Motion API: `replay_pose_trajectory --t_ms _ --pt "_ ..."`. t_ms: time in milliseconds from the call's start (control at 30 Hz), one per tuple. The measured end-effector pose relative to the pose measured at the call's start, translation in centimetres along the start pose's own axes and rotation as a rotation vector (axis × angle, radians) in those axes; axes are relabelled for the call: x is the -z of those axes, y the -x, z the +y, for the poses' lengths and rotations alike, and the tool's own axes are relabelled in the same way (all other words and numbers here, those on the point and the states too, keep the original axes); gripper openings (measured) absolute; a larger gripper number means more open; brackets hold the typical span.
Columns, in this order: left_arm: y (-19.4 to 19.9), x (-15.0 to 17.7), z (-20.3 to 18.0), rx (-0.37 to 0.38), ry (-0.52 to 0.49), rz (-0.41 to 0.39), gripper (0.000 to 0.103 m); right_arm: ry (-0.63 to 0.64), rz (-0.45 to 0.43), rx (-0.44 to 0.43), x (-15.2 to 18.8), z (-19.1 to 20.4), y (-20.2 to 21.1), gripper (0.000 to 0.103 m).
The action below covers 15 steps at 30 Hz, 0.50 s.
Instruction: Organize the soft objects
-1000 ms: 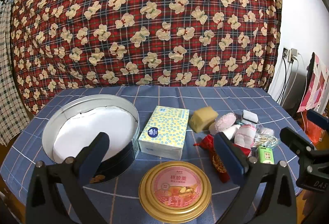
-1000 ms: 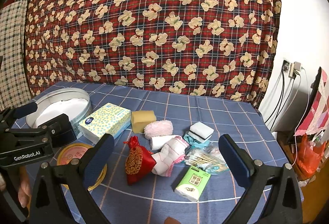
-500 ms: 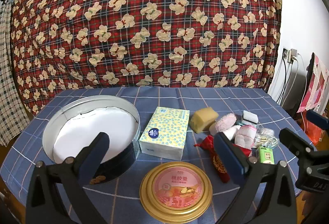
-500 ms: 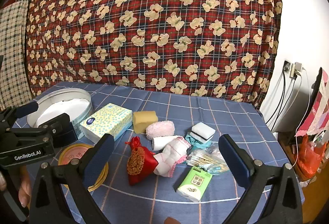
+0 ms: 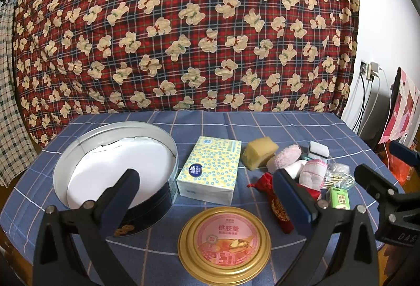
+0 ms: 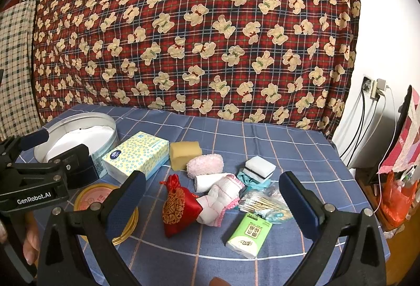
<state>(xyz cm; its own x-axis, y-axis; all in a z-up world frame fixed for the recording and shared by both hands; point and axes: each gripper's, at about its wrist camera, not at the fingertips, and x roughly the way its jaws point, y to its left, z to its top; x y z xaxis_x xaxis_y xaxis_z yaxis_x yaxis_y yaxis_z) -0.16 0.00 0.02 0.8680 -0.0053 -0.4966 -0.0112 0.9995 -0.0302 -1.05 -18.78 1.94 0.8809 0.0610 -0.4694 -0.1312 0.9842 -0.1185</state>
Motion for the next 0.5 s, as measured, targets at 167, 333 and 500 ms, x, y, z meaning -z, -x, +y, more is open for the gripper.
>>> replay_pose_trajectory --t_ms 167,333,500 --pt "0.0 0.01 0.01 -0.001 0.0 -0.001 0.103 0.0 -0.001 0.0 0.05 0.19 0.12 0.103" --pt "0.01 0.01 0.03 0.0 0.0 -0.002 0.103 0.0 -0.001 0.0 0.11 0.07 0.09 0.103" --pt "0.01 0.0 0.03 0.001 0.0 -0.001 0.103 0.0 0.0 -0.001 0.24 0.07 0.37 0.103"
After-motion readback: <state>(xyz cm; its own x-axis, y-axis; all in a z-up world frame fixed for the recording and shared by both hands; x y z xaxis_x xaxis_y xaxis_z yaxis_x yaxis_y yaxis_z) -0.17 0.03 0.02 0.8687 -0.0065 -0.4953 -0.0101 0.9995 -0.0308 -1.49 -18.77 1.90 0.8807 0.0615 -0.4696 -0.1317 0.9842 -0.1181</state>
